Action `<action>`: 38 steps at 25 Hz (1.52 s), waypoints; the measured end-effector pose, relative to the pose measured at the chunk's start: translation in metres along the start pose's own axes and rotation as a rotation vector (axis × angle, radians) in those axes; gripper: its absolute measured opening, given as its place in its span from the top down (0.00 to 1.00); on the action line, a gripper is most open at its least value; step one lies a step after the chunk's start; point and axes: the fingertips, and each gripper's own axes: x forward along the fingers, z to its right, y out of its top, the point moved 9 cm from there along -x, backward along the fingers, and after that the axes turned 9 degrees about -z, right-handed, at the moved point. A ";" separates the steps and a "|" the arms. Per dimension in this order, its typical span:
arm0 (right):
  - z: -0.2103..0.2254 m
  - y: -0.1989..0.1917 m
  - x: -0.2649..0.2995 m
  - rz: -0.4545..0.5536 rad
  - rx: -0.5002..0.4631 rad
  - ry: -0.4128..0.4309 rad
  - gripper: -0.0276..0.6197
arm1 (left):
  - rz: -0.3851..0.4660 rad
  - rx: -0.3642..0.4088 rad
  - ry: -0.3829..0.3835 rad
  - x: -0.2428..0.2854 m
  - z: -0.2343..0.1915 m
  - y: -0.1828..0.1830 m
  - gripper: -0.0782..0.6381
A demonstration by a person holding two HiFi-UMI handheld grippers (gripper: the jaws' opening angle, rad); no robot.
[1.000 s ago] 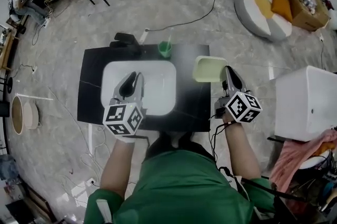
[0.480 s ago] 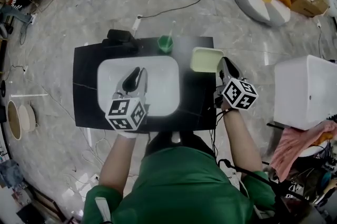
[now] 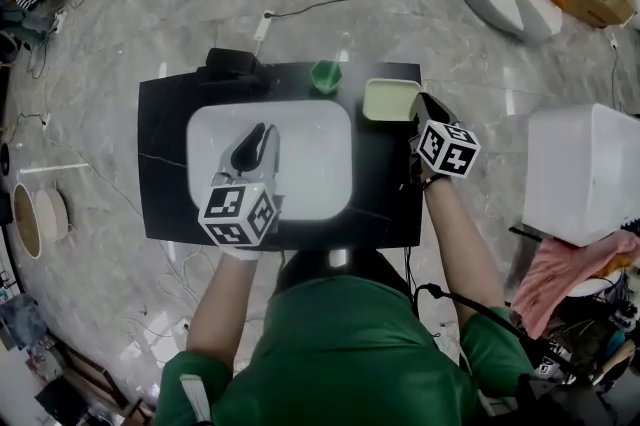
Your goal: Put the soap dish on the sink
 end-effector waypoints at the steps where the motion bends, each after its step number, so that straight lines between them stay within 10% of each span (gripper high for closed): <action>1: 0.002 -0.002 0.008 -0.016 -0.002 -0.004 0.93 | -0.003 -0.001 0.001 0.001 -0.002 -0.001 0.79; 21: 0.023 -0.021 0.076 -0.155 -0.018 -0.061 0.92 | -0.022 0.001 0.017 0.002 -0.011 -0.005 0.79; 38: -0.037 0.055 -0.047 0.161 -0.155 0.037 0.85 | 0.120 0.084 0.043 -0.021 0.002 0.047 0.79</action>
